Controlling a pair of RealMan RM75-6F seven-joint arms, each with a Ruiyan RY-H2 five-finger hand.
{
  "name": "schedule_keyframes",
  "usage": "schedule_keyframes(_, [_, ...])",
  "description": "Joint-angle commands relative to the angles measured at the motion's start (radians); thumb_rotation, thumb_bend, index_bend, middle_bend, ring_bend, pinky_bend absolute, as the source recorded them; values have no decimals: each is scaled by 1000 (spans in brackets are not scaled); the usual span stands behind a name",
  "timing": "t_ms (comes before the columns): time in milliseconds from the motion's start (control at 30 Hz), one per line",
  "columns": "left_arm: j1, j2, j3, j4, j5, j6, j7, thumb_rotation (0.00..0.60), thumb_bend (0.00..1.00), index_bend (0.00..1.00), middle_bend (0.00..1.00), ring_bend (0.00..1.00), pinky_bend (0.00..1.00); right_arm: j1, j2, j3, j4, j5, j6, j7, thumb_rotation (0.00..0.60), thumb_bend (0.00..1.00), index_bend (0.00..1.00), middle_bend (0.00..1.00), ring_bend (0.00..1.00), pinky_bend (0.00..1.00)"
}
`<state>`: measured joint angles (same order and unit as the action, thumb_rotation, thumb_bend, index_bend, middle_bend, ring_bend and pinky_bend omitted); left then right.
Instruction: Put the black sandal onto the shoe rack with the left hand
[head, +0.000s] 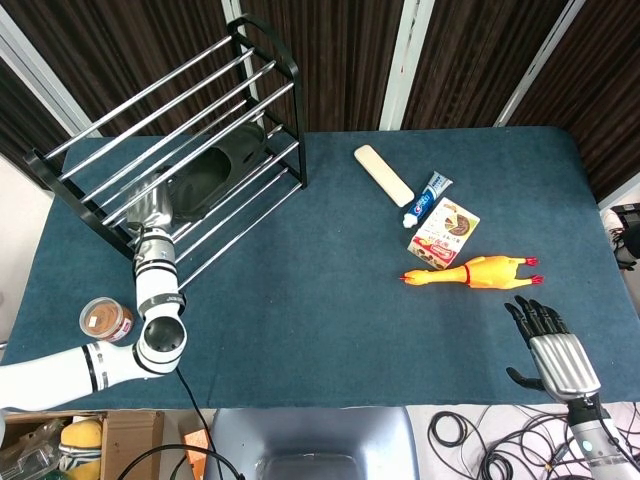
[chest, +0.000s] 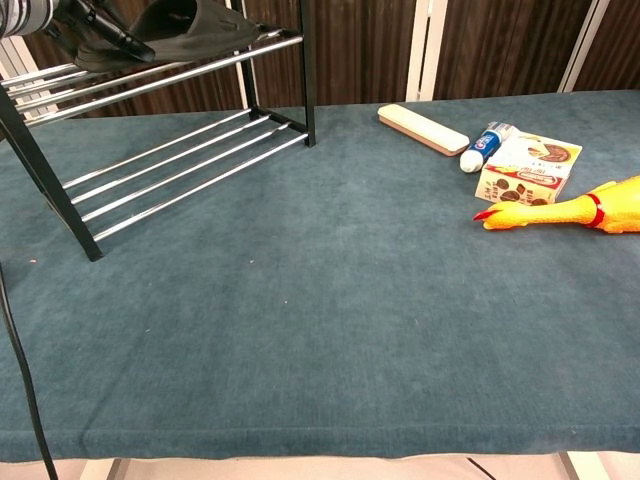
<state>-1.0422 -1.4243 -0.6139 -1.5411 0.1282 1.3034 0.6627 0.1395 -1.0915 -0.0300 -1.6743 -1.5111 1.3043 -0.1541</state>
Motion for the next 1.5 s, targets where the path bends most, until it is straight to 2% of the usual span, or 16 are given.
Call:
schedule_keyframes(33, [1, 5, 7, -3, -9, -11, 14, 448, 273, 204, 312, 273, 412, 0, 1, 1, 0, 0, 1, 2, 600, 128, 0, 0, 0, 117])
schedule_keyframes(200, [3, 16, 12, -20, -25, -39, 31, 421, 261, 170, 268, 208, 358, 0, 0, 0, 0, 0, 0, 0, 600, 128, 0, 0, 0, 118])
schedule_keyframes(600, [7, 49, 37, -76, -28, -69, 51, 419, 227, 90, 156, 99, 281, 0, 0, 2, -2, 3, 0, -4, 600, 127, 0, 0, 0, 118])
schedule_keyframes(733, [17, 61, 35, -96, -5, -95, 18, 411, 226, 71, 138, 77, 257, -1, 1, 2, -1, 3, 2, -2, 600, 128, 0, 0, 0, 118])
schedule_keyframes(833, [30, 78, 35, -133, 43, -109, -20, 410, 225, 71, 138, 80, 250, 0, 0, 1, -1, 4, 0, -2, 600, 127, 0, 0, 0, 118])
schedule_keyframes(1033, [74, 133, 69, -260, 180, -112, -77, 405, 225, 71, 154, 97, 242, 0, 2, 2, -2, 4, 1, 0, 600, 127, 0, 0, 0, 119])
schedule_keyframes(1200, [126, 187, 110, -367, 318, -96, -129, 408, 225, 74, 217, 155, 243, -2, 1, 2, 0, 3, 3, -1, 600, 128, 0, 0, 0, 119])
schedule_keyframes(1367, [166, 225, 151, -438, 402, -104, -171, 413, 237, 77, 238, 180, 245, 0, 1, -1, -3, 0, -1, -6, 600, 128, 0, 0, 0, 120])
schedule_keyframes(1433, [176, 230, 164, -446, 427, -101, -180, 416, 244, 77, 255, 192, 245, -1, 2, 0, -4, 0, 1, -4, 600, 128, 0, 0, 0, 120])
schedule_keyframes(1500, [190, 233, 198, -442, 469, -95, -177, 420, 253, 78, 276, 206, 245, -2, 3, 2, -3, 2, 4, -3, 600, 128, 0, 0, 0, 120])
